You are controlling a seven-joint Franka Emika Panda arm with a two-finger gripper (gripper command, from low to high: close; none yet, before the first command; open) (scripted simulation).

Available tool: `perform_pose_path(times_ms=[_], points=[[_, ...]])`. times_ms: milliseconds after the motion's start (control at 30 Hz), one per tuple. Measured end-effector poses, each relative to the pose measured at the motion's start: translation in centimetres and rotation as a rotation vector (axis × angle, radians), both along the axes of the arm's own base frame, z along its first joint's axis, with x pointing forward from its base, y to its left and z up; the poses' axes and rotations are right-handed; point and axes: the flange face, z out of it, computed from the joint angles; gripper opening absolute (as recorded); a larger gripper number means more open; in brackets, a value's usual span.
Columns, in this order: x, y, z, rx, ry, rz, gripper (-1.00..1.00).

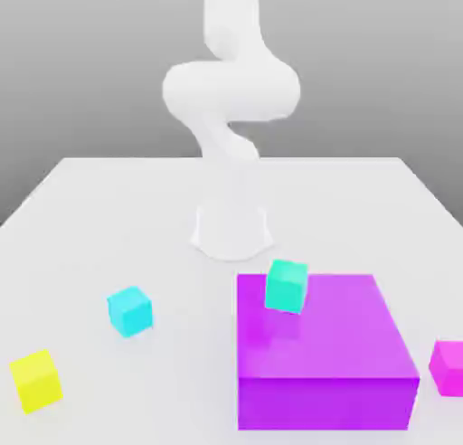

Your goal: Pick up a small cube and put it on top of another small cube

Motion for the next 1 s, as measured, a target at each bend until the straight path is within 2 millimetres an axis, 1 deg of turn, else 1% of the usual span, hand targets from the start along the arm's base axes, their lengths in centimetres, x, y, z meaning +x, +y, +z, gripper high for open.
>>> perform_pose_path(times_ms=[67,133,200,300,367,433,500,600,633,667,800,833,1000], points=[[1.8,-2.1,-5.0,0.020,0.070,-0.071,0.00],[2.8,-4.3,-9.9,0.042,0.139,-0.143,0.00],[3.1,-6.5,-14.9,0.068,0.206,-0.215,0.00],[2.1,-9.6,-22.5,0.112,0.309,-0.327,0.00],[0.6,-11.4,-27.5,0.146,0.379,-0.405,0.00],[-1.6,-12.9,-32.6,0.186,0.453,-0.489,0.00],[-4.7,-14.1,-37.7,0.232,0.532,-0.579,0.00],[-9.3,-15.1,-45.4,0.300,0.640,-0.703,0.00],[-10.0,-15.3,-47.1,0.310,0.656,-0.725,0.00],[-10.3,-15.2,-48.2,0.311,0.665,-0.728,0.00],[-10.9,-15.3,-51.6,0.315,0.672,-0.742,0.00],[-11.0,-15.3,-52.4,0.316,0.673,-0.742,-1.00],[-10.9,-15.3,-52.4,0.316,0.672,-0.742,-1.00]])
